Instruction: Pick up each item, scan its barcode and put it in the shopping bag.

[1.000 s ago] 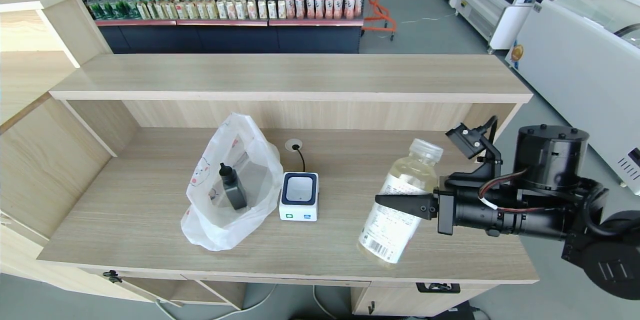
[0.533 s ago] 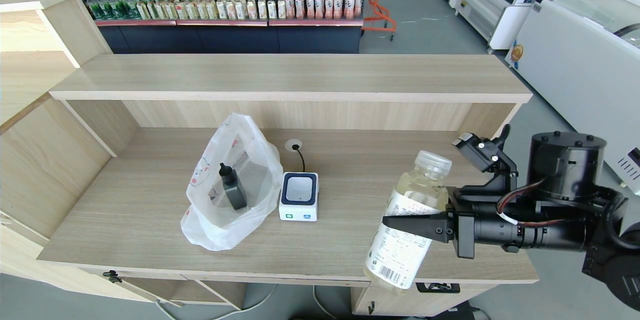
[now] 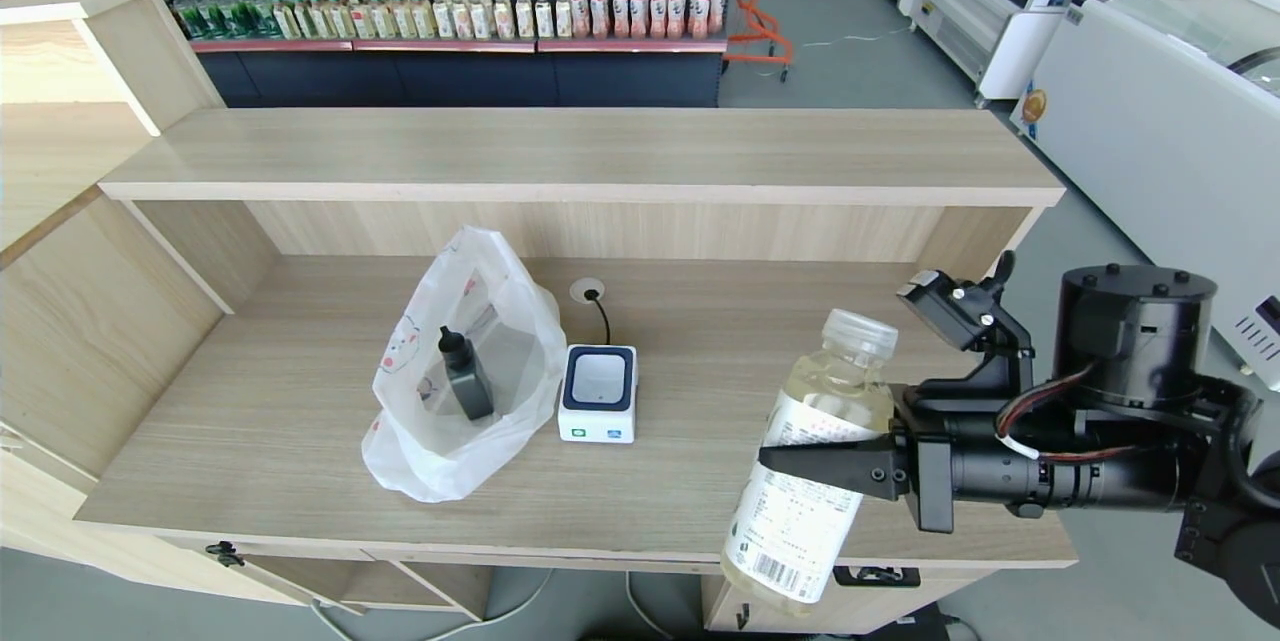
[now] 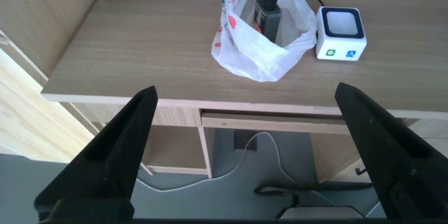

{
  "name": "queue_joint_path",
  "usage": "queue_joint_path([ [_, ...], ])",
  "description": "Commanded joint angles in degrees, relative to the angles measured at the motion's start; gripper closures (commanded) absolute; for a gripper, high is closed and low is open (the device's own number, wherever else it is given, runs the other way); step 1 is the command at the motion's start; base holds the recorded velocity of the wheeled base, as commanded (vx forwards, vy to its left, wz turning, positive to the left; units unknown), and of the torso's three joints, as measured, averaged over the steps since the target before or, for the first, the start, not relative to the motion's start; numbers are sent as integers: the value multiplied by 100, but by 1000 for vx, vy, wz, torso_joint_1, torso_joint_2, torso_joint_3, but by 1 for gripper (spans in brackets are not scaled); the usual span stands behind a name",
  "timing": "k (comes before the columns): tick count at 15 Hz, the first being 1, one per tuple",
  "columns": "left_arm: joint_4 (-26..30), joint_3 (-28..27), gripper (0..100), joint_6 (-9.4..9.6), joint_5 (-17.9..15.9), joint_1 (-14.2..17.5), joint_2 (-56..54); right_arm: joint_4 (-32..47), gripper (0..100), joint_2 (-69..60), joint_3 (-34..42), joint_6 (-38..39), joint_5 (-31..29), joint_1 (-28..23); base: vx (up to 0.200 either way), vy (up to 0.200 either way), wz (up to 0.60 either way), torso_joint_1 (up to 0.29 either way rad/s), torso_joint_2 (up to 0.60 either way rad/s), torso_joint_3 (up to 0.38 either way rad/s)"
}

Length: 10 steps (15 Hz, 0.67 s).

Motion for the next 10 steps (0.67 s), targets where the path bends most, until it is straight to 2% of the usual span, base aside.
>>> queue_joint_path([
  [1, -1, 1, 0, -4, -2, 0, -2, -4, 100, -22, 1, 12, 0, 33, 0, 0, 0, 0, 0, 0],
  [6, -1, 1, 0, -4, -2, 0, -2, -13, 100, -13, 9, -278, -106, -20, 0, 0, 0, 0, 0, 0],
  [8, -1, 1, 0, -4, -2, 0, -2, -119, 100, 40, -26, -1860, -1310, -433, 0, 0, 0, 0, 0, 0],
  [10, -1, 1, 0, -4, -2, 0, -2, -171, 100, -92, -8, -3055, -1380, -1189, 0, 0, 0, 0, 0, 0],
])
